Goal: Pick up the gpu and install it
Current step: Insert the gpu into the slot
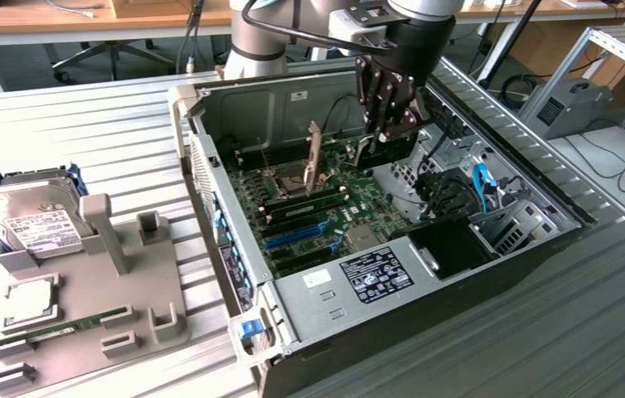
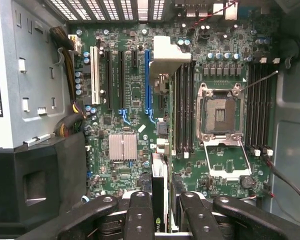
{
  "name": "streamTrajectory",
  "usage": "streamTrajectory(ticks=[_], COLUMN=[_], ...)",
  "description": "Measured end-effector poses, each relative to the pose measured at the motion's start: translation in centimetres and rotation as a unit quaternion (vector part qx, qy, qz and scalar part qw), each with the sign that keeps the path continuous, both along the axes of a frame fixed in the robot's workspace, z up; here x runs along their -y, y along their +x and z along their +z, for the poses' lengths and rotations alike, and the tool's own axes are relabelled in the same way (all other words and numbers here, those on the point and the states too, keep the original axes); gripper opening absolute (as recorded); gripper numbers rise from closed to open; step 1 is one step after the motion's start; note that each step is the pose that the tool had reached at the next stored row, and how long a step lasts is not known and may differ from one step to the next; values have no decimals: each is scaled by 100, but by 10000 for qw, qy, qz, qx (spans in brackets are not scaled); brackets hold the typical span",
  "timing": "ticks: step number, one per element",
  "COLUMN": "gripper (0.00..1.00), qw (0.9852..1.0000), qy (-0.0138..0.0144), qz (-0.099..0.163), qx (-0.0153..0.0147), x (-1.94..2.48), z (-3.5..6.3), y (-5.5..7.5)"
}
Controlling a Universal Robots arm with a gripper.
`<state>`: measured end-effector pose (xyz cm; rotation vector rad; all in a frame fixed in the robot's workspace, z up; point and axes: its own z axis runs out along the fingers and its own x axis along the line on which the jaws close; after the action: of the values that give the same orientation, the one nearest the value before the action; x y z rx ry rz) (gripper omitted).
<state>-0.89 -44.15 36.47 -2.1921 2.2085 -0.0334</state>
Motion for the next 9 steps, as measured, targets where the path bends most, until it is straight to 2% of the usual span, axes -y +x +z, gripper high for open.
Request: streamTrajectory(ticks=[9], gripper=[26], qw=[10000], qy=[0], qz=[0], qx=[0], x=[22], z=[-7], y=[-9])
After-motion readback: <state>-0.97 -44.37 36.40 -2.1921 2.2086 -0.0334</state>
